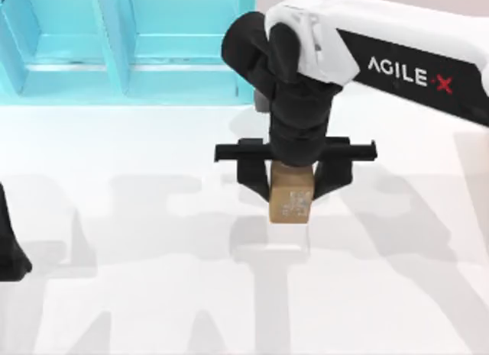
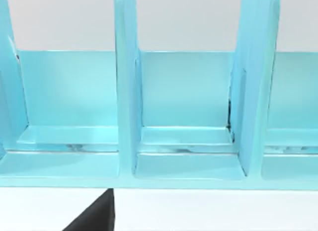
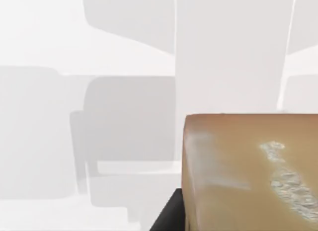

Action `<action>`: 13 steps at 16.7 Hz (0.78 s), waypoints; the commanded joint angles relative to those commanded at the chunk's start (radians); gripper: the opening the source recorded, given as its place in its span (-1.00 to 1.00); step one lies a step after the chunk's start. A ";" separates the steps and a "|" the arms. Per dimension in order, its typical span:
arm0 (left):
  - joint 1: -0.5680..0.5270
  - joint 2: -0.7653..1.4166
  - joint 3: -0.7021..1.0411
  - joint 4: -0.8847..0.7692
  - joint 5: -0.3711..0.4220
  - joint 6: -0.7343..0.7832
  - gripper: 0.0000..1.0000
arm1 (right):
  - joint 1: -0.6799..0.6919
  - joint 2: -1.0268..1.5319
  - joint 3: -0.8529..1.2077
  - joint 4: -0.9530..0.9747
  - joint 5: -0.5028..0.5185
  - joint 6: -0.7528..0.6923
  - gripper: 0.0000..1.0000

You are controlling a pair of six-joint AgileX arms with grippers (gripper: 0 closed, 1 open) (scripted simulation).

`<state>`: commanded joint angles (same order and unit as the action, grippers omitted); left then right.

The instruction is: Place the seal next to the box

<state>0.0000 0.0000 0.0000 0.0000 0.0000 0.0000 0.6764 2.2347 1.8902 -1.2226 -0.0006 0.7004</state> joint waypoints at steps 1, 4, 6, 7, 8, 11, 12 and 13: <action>0.000 0.000 0.000 0.000 0.000 0.000 1.00 | 0.000 0.000 0.000 0.000 0.000 0.000 -1.00; 0.000 0.000 0.000 0.000 0.000 0.000 1.00 | -0.013 -0.010 -0.016 -0.001 0.000 -0.012 -1.00; 0.000 0.000 0.000 0.000 0.000 0.000 1.00 | -0.063 -0.064 -0.067 -0.013 0.000 -0.062 -1.00; 0.000 0.000 0.000 0.000 0.000 0.000 1.00 | -0.099 -0.107 -0.102 -0.022 0.000 -0.097 -1.00; 0.000 0.000 0.000 0.000 0.000 0.000 1.00 | -0.140 -0.159 -0.142 -0.032 0.000 -0.137 -1.00; 0.000 0.000 0.000 0.000 0.000 0.000 1.00 | -0.279 -0.362 -0.285 -0.072 0.001 -0.280 -1.00; 0.000 0.000 0.000 0.000 0.000 0.000 1.00 | -0.328 -0.436 -0.337 -0.086 0.002 -0.332 -1.00; 0.000 0.000 0.000 0.000 0.000 0.000 1.00 | -0.377 -0.505 -0.388 -0.099 0.002 -0.383 -1.00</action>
<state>0.0000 0.0000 0.0000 0.0000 0.0000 0.0000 0.2997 1.7292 1.5022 -1.3220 0.0014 0.3170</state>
